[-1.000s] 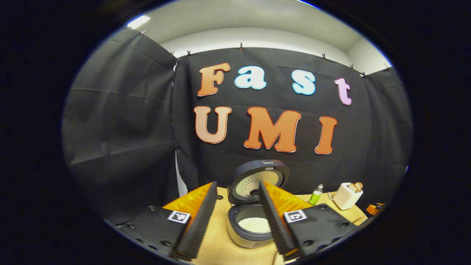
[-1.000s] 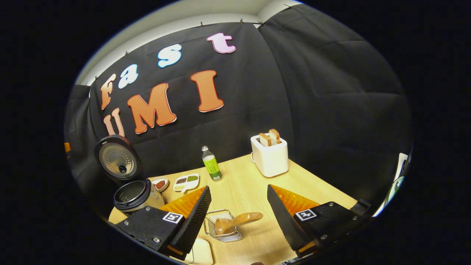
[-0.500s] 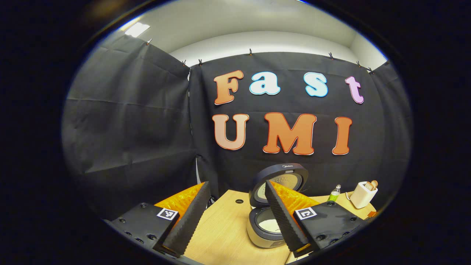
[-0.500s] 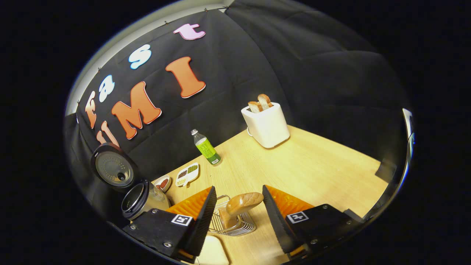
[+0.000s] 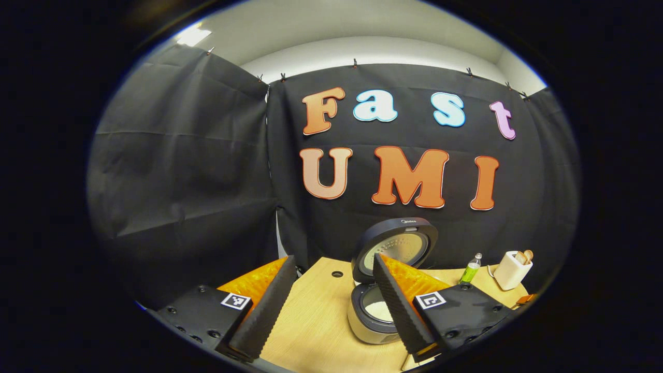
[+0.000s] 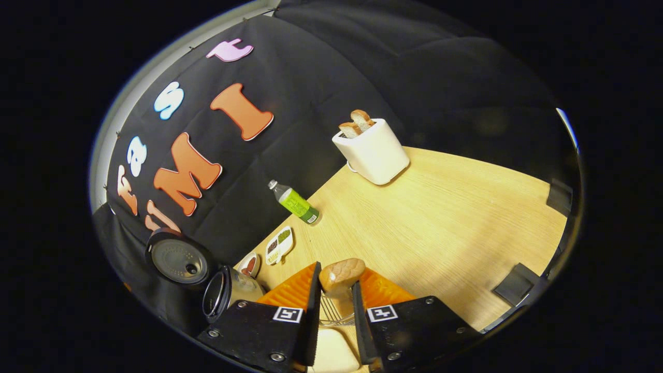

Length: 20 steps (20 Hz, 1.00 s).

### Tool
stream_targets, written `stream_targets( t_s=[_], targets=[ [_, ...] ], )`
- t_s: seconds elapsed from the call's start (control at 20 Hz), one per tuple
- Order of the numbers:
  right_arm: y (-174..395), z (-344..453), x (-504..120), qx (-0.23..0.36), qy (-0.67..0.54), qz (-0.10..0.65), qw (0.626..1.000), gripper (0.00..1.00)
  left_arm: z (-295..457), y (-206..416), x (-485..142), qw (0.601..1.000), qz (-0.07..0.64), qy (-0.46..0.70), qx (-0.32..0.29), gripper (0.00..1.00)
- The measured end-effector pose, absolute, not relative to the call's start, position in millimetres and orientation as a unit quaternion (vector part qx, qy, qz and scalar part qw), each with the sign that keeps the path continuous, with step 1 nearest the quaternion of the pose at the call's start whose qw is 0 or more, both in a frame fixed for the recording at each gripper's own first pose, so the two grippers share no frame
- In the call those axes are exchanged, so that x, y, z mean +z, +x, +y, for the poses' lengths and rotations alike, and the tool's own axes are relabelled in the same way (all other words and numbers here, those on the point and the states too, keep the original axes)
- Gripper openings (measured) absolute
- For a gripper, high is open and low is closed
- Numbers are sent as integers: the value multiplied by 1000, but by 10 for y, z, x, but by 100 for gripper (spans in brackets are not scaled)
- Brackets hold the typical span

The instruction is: Close the left gripper, press the button to open the rice cooker; take a wooden spoon from the chopstick holder with the right hand, scoop a spoonful of rice and pour it into the rice cooker, then put the wooden spoon back into the chopstick holder.

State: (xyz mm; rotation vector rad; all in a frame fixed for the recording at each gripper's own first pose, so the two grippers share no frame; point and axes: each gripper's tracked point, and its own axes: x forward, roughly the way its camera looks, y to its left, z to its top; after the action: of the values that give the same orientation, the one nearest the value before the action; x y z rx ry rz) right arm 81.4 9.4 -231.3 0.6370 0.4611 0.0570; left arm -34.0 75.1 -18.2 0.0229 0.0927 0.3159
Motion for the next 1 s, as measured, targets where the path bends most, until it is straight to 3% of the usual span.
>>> stream_targets(
  t_s=[0.45, 0.95, 1.0],
  targets=[
    [920, 338, -2109, 41, 225, 234, 945, 17, 790, -367, -227, 987, 55, 31, 145, 98],
    [467, 649, -1101, 100, 155, 138, 973, 16, 844, -307, -83, 992, 36, 37, 119, 98],
    [357, 753, -1055, 117, 147, 138, 972, 11, 843, -293, -66, 992, 34, 39, 115, 98]
  ],
)
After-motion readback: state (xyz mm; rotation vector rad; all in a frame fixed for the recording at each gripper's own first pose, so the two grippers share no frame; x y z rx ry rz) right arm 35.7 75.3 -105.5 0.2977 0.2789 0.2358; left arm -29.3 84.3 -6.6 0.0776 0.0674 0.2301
